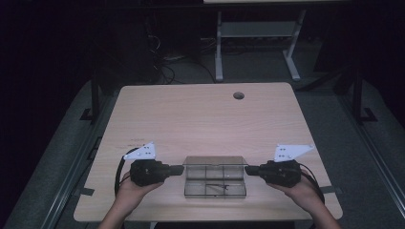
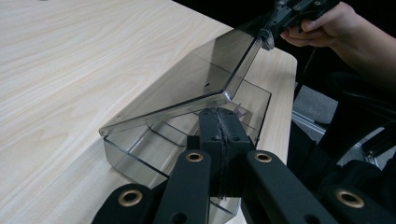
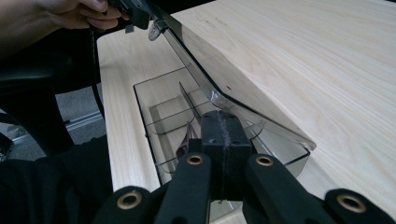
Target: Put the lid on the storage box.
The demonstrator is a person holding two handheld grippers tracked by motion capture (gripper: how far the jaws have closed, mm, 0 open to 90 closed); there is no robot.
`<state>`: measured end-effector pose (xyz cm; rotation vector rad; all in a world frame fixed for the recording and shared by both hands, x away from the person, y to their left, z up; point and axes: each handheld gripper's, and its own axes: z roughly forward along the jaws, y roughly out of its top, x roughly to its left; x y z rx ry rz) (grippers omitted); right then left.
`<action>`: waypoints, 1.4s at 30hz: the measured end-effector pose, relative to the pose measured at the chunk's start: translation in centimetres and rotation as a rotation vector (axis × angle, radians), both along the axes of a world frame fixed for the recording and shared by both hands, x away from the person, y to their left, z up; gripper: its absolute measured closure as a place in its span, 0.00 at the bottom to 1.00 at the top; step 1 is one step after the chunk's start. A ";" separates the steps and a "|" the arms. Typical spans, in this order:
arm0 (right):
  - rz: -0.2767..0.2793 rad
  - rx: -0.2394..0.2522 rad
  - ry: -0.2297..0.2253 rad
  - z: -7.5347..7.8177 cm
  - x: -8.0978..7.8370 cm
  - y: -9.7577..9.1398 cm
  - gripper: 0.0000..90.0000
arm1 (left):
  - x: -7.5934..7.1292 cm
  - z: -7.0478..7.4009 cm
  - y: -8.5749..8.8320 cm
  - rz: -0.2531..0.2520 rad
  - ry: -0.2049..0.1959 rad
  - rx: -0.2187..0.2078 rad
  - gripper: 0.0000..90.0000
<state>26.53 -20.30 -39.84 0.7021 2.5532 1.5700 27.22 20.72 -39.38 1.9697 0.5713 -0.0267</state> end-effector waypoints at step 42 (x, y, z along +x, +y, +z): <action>0.072 -0.091 0.072 -3.9 -1.1 0.3 1.00 | -1.2 -3.8 -0.5 -0.076 0.045 0.126 1.00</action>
